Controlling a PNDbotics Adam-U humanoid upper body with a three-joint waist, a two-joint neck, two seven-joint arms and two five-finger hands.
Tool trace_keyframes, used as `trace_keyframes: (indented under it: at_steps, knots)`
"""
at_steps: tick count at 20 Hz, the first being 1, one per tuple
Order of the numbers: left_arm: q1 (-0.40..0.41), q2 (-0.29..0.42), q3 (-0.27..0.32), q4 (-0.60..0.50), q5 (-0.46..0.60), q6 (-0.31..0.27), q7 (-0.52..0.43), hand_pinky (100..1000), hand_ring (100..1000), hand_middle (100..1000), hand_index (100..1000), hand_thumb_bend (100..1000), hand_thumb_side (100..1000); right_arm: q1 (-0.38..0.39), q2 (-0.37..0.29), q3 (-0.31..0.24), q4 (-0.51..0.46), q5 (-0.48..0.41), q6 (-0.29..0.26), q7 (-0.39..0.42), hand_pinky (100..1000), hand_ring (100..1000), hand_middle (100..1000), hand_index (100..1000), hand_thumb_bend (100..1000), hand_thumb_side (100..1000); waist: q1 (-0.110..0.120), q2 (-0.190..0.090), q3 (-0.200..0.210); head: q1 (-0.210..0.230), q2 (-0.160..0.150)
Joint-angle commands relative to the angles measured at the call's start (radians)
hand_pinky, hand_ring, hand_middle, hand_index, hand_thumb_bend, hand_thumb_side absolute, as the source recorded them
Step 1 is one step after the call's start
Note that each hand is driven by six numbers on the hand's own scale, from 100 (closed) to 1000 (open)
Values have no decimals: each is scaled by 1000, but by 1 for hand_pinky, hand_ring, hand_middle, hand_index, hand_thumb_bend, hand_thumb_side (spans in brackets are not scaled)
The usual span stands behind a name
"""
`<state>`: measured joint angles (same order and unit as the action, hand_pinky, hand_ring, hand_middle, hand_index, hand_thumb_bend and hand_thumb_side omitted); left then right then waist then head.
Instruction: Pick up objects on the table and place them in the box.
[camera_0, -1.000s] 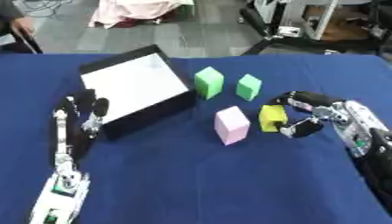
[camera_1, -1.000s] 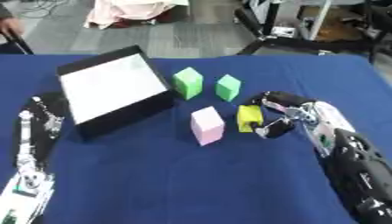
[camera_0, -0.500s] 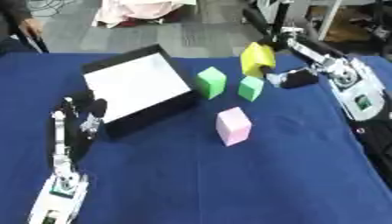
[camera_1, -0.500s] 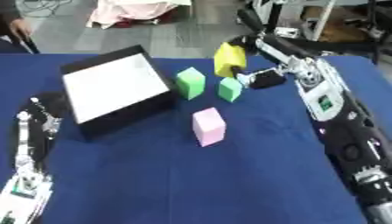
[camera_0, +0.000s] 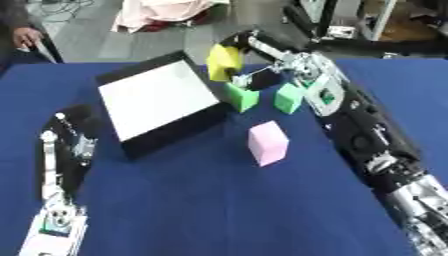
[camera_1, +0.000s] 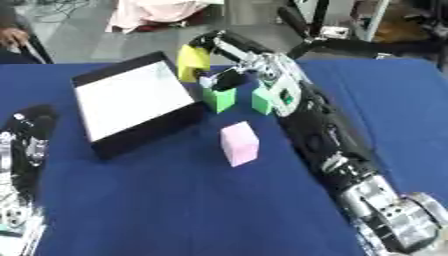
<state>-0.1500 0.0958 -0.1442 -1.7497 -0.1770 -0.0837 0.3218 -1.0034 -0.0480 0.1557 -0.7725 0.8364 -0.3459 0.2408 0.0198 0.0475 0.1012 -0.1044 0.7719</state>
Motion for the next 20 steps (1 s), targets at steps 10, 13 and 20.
trace_keyframes:
  at_steps: [10,13,20]
  knots:
    - [-22,-2,-10,-23,8,-7,-14,759,697,604,690,824,771,-23,33,-1,7,371,66,-212,879,908,966,971,100,474,5,15,5,-29,-2]
    - [-17,4,-7,-22,5,-6,-11,759,697,604,690,825,770,-24,11,5,-28,380,65,-197,881,913,990,979,100,524,2,15,-6,-24,-2]
    - [-3,16,2,-21,4,-5,-3,758,698,604,689,827,769,2,-66,38,-165,233,-6,-79,895,933,982,985,100,322,-10,11,-41,-9,-2]
